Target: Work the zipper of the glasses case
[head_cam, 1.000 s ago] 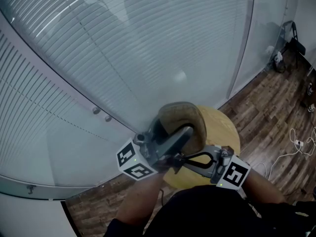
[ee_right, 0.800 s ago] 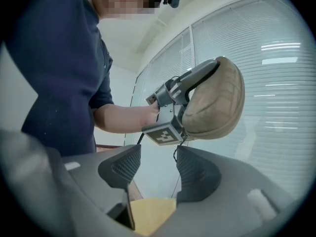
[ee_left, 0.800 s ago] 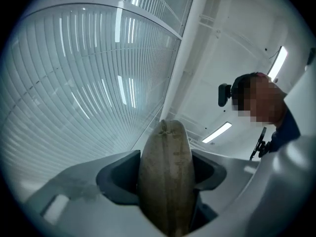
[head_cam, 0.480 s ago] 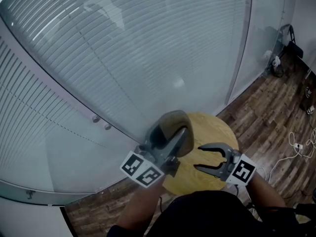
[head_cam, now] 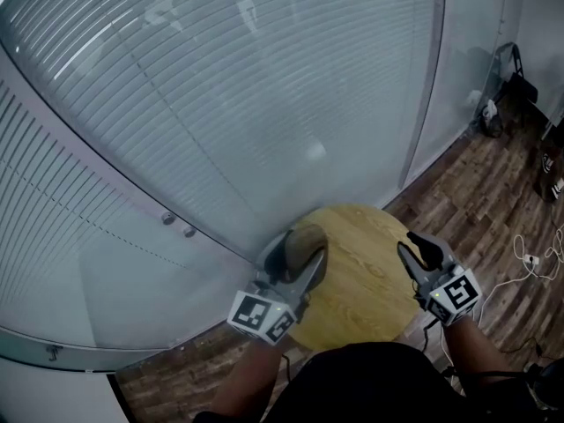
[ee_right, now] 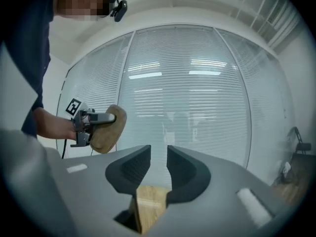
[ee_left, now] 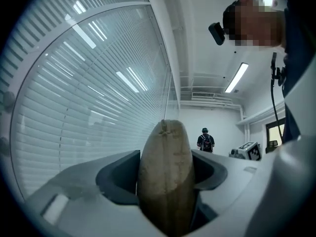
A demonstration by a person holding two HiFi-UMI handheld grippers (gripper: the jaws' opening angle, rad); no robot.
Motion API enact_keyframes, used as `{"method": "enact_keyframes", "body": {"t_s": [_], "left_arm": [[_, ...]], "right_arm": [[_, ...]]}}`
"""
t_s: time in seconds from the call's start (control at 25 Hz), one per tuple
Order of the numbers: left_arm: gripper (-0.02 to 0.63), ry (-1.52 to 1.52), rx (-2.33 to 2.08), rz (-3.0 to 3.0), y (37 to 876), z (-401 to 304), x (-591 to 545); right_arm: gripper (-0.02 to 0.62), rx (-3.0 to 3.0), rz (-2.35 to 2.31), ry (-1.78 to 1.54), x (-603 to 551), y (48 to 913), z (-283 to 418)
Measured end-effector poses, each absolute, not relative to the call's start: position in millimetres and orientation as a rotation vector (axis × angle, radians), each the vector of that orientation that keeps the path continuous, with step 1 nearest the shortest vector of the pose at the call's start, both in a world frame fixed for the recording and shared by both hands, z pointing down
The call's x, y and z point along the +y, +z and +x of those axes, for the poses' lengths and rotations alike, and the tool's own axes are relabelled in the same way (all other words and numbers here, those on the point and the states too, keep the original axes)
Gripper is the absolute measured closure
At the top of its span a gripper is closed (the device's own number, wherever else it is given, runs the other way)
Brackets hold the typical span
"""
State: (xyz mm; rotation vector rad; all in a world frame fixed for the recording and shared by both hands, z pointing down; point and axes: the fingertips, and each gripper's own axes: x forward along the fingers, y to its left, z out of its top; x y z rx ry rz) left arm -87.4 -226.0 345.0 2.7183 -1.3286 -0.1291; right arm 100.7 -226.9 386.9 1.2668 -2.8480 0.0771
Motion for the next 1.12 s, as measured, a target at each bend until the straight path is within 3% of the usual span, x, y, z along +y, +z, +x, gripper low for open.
{"method": "enact_keyframes", "body": {"t_s": [0.36,1.12], "left_arm": [[0.305,-0.01,-1.394,2.699,407.6,-99.5,-215.3],[0.305,0.006,-1.411,2.661,416.4,-109.2,-193.5]], "right_arm": [[0.586,-2.78,1.451,0.211,-228.4,438.8,118.9],[0.589,-2.836,1.422,0.218,-210.3,445.6,122.8]]}}
